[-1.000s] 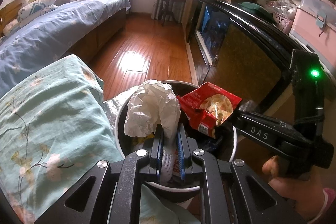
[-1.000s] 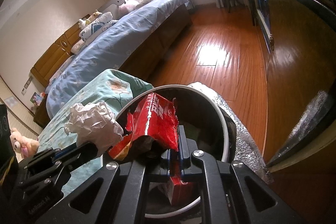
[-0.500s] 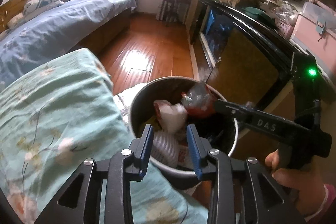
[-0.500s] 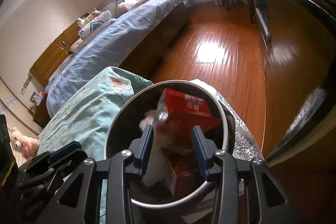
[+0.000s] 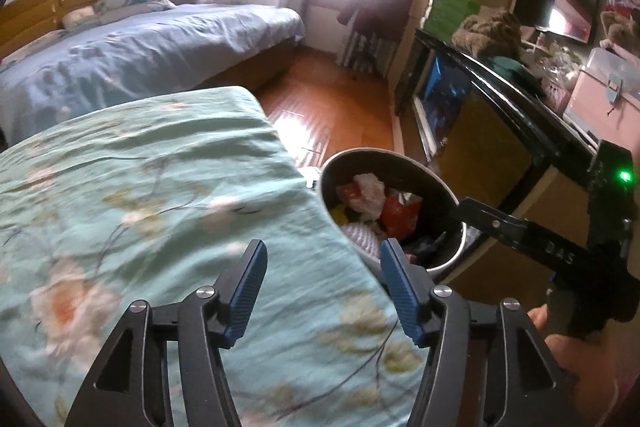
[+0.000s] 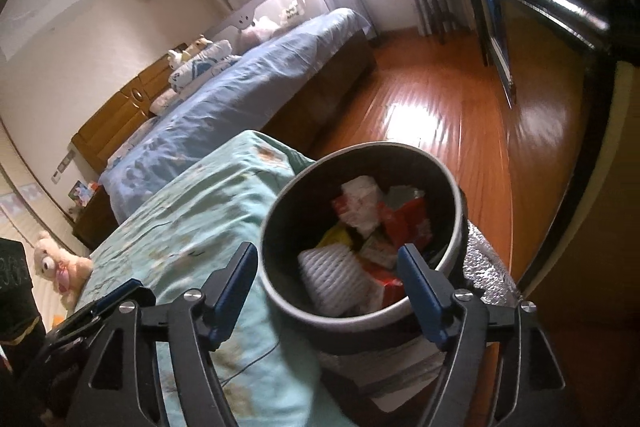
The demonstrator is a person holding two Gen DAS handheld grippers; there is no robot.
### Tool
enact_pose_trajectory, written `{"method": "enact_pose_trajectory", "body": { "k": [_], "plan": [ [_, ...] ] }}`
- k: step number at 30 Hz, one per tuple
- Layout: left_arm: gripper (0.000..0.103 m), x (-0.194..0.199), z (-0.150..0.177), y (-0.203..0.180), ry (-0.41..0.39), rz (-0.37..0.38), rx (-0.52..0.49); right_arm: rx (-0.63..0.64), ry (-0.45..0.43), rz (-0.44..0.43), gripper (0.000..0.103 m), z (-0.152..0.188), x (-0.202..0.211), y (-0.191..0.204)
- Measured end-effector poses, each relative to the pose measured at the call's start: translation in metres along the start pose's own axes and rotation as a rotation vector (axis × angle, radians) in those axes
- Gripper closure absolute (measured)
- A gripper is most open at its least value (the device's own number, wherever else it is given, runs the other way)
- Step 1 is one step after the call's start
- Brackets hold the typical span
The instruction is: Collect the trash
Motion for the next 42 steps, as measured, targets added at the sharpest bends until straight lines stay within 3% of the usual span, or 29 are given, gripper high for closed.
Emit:
{"method": "enact_pose_trajectory", "body": {
  "k": [7, 11, 14, 17, 18, 20, 26, 42],
  "plan": [
    [0.035, 0.050, 0.017, 0.003, -0.078, -0.075, 0.006, 0.115, -0.085, -0.026, 0.022, 0.015, 0.024, 0.040],
    [0.027, 0.082, 0.022, 0.008, -0.138, -0.137, 0.001, 0.183, -0.166, -0.047, 0.005, 0.013, 0.040, 0.062],
    [0.024, 0.101, 0.022, 0.010, -0.185, -0.187, -0.008, 0.221, -0.216, -0.058, 0.002, 0.008, 0.050, 0.078],
    [0.010, 0.121, 0.023, 0.013, -0.245, -0.255, -0.008, 0.253, -0.266, -0.060, 0.000, 0.006, 0.055, 0.089],
    [0.000, 0.127, 0.024, 0.013, -0.264, -0.281, -0.006, 0.260, -0.275, -0.058, 0.000, 0.006, 0.055, 0.091],
    [0.001, 0.136, 0.027, 0.013, -0.296, -0.328, -0.005, 0.272, -0.281, -0.053, 0.000, 0.008, 0.053, 0.095],
    [0.001, 0.138, 0.035, 0.008, -0.289, -0.390, -0.012, 0.297, -0.280, -0.029, 0.000, 0.016, 0.039, 0.095],
    [0.001, 0.125, 0.027, 0.019, -0.283, -0.438, 0.017, 0.317, -0.306, -0.028, 0.000, 0.015, 0.043, 0.101]
  ]
}}
Point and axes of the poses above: each gripper's, at about its wrist camera, not at the fingertips, and x roughly against the way its jaws point, y to its left, z to its underside, the point moved 6 cm from there along -x, roughly the way its jaws point, and after that the axes turned 13 degrees about -x, right-handed, at the moved point
